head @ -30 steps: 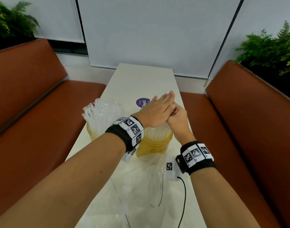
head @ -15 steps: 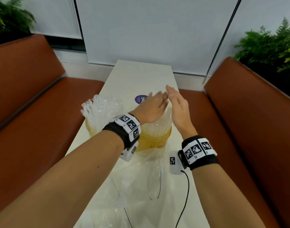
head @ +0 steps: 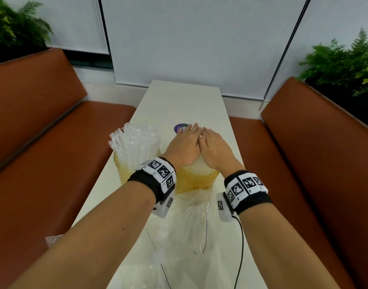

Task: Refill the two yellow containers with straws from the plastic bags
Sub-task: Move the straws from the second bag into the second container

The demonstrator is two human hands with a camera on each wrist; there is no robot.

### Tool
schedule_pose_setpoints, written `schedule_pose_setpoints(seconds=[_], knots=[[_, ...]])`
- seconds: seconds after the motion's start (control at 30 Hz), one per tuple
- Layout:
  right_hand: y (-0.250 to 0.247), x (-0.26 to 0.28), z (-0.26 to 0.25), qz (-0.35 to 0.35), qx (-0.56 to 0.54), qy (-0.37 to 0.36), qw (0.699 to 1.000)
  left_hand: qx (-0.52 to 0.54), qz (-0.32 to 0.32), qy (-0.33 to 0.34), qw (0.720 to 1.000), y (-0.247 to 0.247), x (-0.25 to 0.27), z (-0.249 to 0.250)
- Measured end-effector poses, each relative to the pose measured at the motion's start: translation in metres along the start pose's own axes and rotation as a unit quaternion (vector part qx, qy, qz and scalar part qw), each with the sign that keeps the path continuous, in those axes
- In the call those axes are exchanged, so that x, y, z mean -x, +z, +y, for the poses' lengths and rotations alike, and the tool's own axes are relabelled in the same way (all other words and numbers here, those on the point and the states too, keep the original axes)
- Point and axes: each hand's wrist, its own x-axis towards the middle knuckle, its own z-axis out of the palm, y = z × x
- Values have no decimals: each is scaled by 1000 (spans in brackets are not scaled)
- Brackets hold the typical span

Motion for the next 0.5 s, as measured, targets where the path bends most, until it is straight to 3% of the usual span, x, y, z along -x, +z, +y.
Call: schedule_pose_setpoints(seconds=[0.1, 0.17, 0.27, 0.33, 0.37, 0.43, 0.5], knots=[[10, 4, 6, -52, 59, 0, 997, 38, -31, -3, 999, 7, 5, -5], [1, 3, 5, -29, 72, 13, 997, 69, -10, -4, 998, 0, 8, -6], [-27, 21, -5, 83, 55, 55, 994, 114, 118, 9, 986, -20, 31, -6], [-44, 47, -11, 155, 57, 131, 977, 100, 216, -2, 971, -31, 61, -10], [-50, 62, -14, 152, 61, 191, 968, 86, 241, -23, 967, -34, 79, -13], [-48, 87, -15, 67, 70, 313, 945, 49, 238, -89, 966, -35, 116, -22], [-31, 104, -13, -54, 64, 385, 919, 0, 181, -178, 967, -23, 148, -35]])
